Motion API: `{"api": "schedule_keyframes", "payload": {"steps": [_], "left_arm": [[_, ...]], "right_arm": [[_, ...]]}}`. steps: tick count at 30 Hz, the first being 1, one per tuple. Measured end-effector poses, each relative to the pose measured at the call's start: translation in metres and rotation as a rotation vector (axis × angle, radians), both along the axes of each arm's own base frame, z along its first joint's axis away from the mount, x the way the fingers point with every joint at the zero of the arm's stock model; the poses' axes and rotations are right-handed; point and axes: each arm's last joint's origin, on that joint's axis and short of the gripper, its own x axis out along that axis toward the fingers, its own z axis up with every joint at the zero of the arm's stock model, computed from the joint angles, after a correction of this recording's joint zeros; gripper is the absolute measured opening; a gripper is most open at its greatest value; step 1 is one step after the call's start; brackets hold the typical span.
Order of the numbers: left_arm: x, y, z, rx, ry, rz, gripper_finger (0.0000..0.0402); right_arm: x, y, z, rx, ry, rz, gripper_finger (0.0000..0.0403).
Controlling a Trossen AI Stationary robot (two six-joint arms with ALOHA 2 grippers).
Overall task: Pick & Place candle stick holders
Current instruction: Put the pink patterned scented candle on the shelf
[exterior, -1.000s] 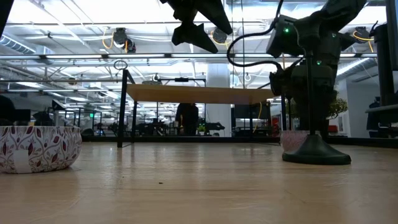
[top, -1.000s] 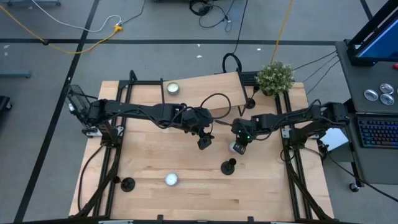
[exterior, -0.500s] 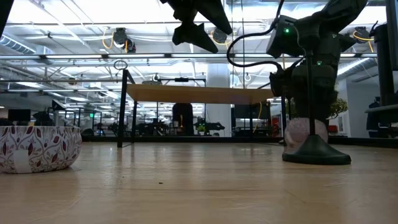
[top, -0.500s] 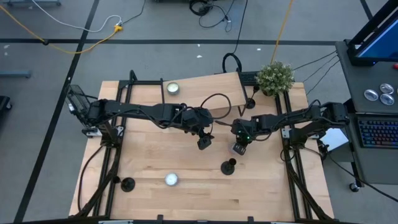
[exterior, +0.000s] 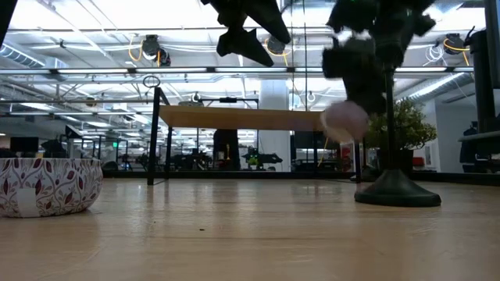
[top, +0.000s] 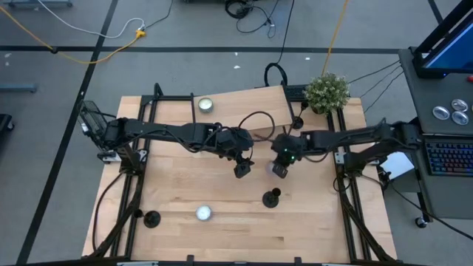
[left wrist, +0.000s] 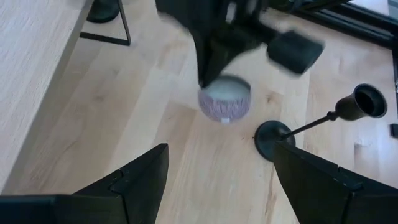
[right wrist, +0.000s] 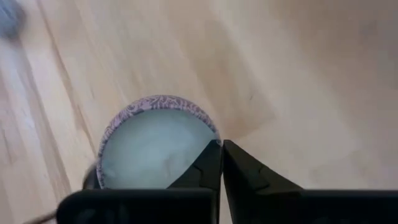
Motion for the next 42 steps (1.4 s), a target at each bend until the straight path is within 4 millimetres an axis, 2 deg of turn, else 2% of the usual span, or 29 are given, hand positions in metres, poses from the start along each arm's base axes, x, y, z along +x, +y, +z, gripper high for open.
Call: {"api": "schedule_keyframes", "payload": {"steps": [6, 11, 19, 23, 27, 33, 38, 42], "left_arm": [[0.000, 0.002, 0.000, 0.022, 0.000, -0.019, 0.0294], [0.001, 0.008, 0.001, 0.039, -0.005, -0.019, 0.0294], [0.001, 0.017, 0.002, 0.025, -0.020, -0.014, 0.0301], [0.009, 0.015, 0.003, 0.011, -0.086, -0.043, 0.0340], [0.020, 0.008, -0.006, -0.006, -0.114, -0.105, 0.0392], [0.030, 0.007, -0.025, -0.036, -0.085, -0.126, 0.0381], [0.042, 0.007, -0.032, -0.065, -0.149, -0.128, 0.0397], [0.046, 0.007, -0.031, -0.092, -0.184, -0.134, 0.0394]], "right_arm": [[-0.001, -0.002, 0.054, -0.109, -0.134, 0.006, 0.0001], [0.002, 0.003, 0.077, -0.154, -0.171, 0.040, 0.0000], [0.008, 0.008, 0.077, -0.173, -0.184, 0.044, 0.0000], [0.009, 0.008, 0.078, -0.178, -0.203, 0.051, 0.0000], [0.009, 0.008, 0.078, -0.182, -0.197, 0.058, 0.0000], [0.010, 0.009, 0.079, -0.175, -0.207, 0.074, 0.0000], [0.010, 0.010, 0.079, -0.155, -0.213, 0.080, 0.0000], [0.010, 0.011, 0.078, -0.145, -0.212, 0.083, 0.0000]]}}
